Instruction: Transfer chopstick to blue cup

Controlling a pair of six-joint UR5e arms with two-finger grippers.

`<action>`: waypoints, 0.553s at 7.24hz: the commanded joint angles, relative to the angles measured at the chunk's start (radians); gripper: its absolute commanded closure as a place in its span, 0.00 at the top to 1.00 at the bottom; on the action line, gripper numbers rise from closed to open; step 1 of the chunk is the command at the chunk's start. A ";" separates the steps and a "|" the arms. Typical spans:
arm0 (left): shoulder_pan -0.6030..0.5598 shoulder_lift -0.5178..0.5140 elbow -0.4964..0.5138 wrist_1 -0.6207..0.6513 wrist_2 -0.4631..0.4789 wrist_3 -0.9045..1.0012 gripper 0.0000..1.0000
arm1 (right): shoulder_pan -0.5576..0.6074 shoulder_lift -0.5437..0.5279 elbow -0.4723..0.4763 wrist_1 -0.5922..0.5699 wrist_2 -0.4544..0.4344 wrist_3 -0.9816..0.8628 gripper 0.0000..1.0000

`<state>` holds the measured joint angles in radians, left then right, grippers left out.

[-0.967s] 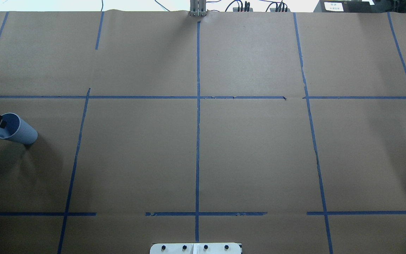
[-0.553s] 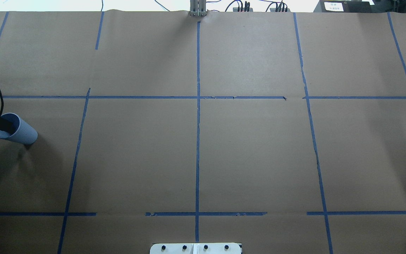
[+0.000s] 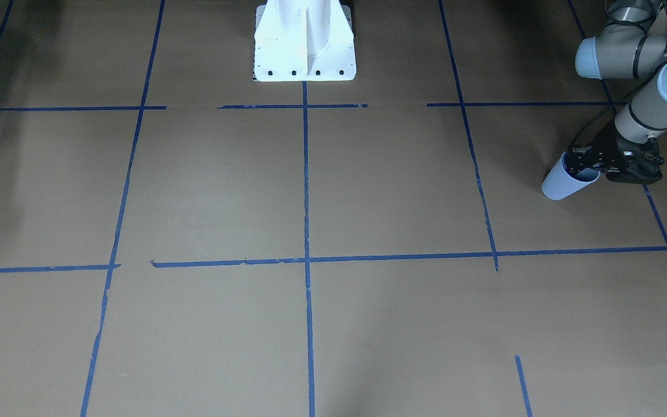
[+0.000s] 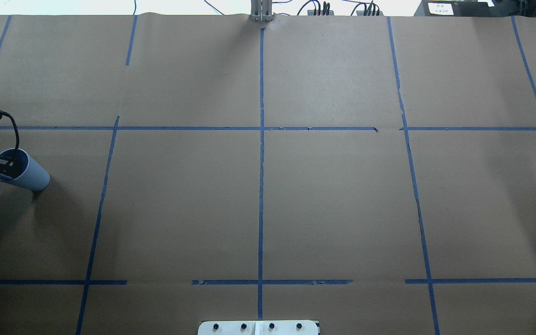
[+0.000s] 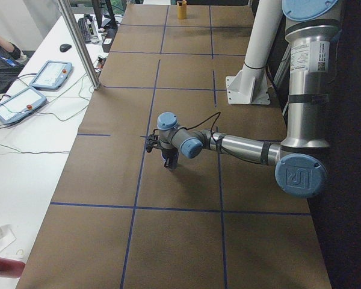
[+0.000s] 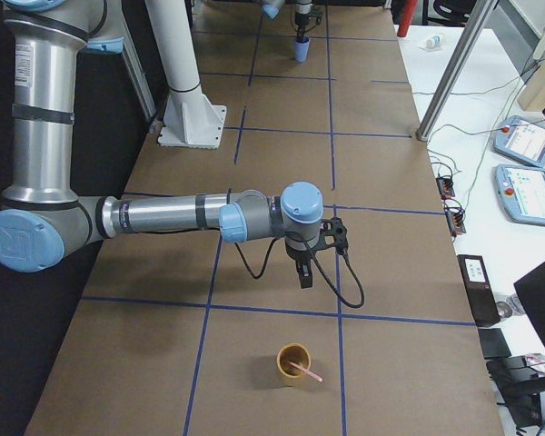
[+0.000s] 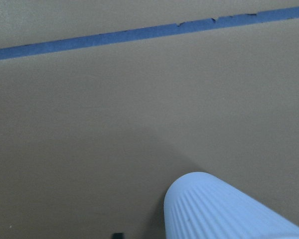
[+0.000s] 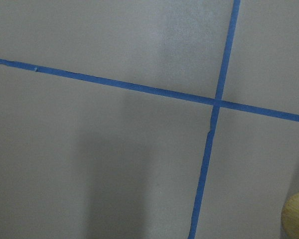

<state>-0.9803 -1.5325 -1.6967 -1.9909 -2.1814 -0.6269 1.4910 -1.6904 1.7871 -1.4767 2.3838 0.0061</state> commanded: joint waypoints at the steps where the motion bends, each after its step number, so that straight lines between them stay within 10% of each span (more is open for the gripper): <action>1: 0.000 -0.015 0.012 0.000 0.000 0.000 0.05 | 0.000 0.000 0.000 0.001 0.000 0.000 1.00; 4: -0.001 -0.044 -0.012 0.015 -0.058 -0.004 0.00 | 0.000 0.000 0.002 0.001 0.000 0.000 1.00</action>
<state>-0.9803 -1.5623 -1.6953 -1.9830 -2.2002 -0.6287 1.4910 -1.6905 1.7884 -1.4757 2.3838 0.0061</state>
